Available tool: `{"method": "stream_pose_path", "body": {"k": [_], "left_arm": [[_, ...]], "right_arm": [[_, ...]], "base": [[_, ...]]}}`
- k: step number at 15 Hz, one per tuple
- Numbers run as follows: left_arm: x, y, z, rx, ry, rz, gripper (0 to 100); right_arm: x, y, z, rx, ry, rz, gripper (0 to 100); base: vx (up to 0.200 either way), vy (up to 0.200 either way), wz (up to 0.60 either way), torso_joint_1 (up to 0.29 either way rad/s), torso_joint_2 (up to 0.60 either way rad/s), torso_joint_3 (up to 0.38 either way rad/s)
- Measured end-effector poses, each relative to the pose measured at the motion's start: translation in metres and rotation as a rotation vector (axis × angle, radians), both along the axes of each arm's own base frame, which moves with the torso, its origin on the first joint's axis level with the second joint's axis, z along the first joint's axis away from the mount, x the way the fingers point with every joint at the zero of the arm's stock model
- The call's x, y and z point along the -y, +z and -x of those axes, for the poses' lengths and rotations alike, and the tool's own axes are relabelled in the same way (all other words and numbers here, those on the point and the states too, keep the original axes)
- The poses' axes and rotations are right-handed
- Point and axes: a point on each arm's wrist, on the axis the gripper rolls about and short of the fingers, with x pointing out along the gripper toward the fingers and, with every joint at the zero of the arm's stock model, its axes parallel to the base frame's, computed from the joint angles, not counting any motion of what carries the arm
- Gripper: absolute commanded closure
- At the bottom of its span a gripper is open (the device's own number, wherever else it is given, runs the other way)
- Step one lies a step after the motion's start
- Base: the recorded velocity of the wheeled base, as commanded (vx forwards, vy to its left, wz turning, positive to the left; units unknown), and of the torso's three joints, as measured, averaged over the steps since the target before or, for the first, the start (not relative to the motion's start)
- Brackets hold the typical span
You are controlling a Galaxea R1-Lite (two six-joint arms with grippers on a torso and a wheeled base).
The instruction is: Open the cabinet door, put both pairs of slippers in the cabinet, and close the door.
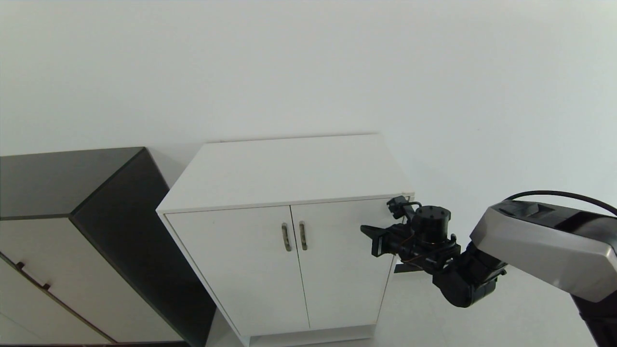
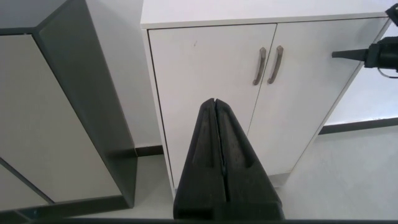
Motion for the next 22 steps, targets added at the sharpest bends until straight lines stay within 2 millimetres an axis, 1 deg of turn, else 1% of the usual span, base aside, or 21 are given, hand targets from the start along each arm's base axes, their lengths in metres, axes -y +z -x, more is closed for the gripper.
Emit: {"method": "stream_pose_path", "body": {"k": [2,5,7,10,13,18,19,22], "left_arm": [[0.0,0.0,0.0,0.0,0.0,0.0,100],[0.0,0.0,0.0,0.0,0.0,0.0,100],[0.0,0.0,0.0,0.0,0.001,0.003,100],[0.0,0.0,0.0,0.0,0.002,0.005,100],[0.0,0.0,0.0,0.0,0.005,0.01,100],[0.0,0.0,0.0,0.0,0.018,0.016,100],[-0.001,0.0,0.0,0.0,0.028,0.018,100],[-0.001,0.0,0.0,0.0,0.033,0.02,100]], "right_arm": [[0.005,0.002,0.014,-0.021,-0.005,0.015,100],[0.017,0.011,0.042,-0.041,-0.034,0.036,100],[0.03,0.021,0.07,-0.062,-0.045,0.052,100],[0.053,0.04,0.108,-0.072,-0.087,0.068,100],[0.077,0.055,0.14,-0.042,-0.216,0.122,100],[0.119,0.064,0.185,-0.015,-0.365,0.238,100],[0.131,0.064,0.196,-0.019,-0.395,0.272,100],[0.153,0.067,0.226,-0.063,-0.44,0.321,100]], "base": [[0.0,0.0,0.0,0.0,0.0,0.0],[0.0,0.0,0.0,0.0,0.0,0.0],[0.0,0.0,0.0,0.0,0.0,0.0],[0.0,0.0,0.0,0.0,0.0,0.0],[0.0,0.0,0.0,0.0,0.0,0.0],[0.0,0.0,0.0,0.0,0.0,0.0],[0.0,0.0,0.0,0.0,0.0,0.0],[0.0,0.0,0.0,0.0,0.0,0.0]]}}
